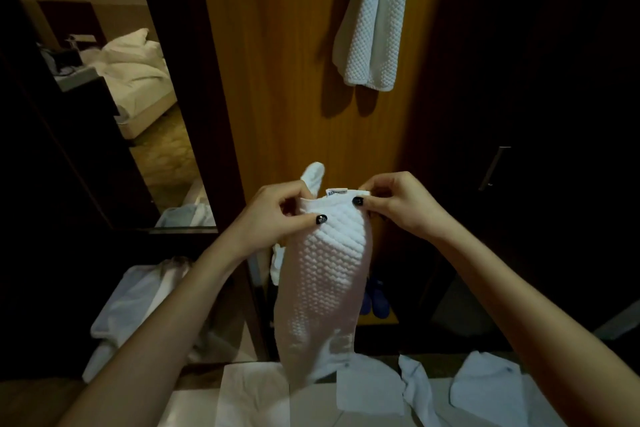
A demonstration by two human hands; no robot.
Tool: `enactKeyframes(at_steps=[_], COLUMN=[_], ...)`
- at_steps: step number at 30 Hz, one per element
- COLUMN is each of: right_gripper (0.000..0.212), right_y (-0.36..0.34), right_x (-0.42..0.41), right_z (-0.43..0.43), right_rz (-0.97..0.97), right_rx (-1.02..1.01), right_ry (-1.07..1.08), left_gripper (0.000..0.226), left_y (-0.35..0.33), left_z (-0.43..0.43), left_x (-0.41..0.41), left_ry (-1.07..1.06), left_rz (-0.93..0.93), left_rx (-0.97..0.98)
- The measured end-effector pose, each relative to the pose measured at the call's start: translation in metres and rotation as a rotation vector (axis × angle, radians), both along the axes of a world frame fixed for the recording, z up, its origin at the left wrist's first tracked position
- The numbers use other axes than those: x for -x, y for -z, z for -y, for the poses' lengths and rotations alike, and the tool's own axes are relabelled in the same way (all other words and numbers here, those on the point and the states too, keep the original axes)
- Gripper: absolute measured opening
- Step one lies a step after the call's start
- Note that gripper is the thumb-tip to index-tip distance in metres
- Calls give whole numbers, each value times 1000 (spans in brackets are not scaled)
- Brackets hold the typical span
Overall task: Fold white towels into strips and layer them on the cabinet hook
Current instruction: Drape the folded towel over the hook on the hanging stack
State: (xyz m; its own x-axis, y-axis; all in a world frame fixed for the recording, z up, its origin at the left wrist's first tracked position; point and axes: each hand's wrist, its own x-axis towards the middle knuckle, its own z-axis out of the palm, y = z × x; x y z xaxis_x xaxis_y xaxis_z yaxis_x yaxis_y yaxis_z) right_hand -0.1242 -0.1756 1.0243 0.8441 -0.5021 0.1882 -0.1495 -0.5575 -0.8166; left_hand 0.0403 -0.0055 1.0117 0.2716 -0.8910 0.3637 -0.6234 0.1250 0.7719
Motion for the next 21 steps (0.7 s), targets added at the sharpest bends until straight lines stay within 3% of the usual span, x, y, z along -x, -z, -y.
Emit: enactKeyframes(at_steps=[5,8,11,17,21], right_gripper=[8,9,10,12,11], right_y=[0,-1,-1,-1,-4], right_x=[-19,-18,-18,-18,-13], right_z=[-10,-11,-18,-26,-27], right_rz=[123,144,114,49,41], right_rx=[-3,48,136,187,263], right_ry=[-47,-88,-144,-161,-175], left_gripper=[27,23,25,37,31], left_y=[-16,-22,-20,-1,15], left_z=[-4,-10,-12,-16,-10], left_x=[-6,-29,-43,-61,-63], left_ry=[-16,-173,-185,-128,-127], left_rz=[199,313,380,386,420], left_rx=[1,-146,-308,-403,-390])
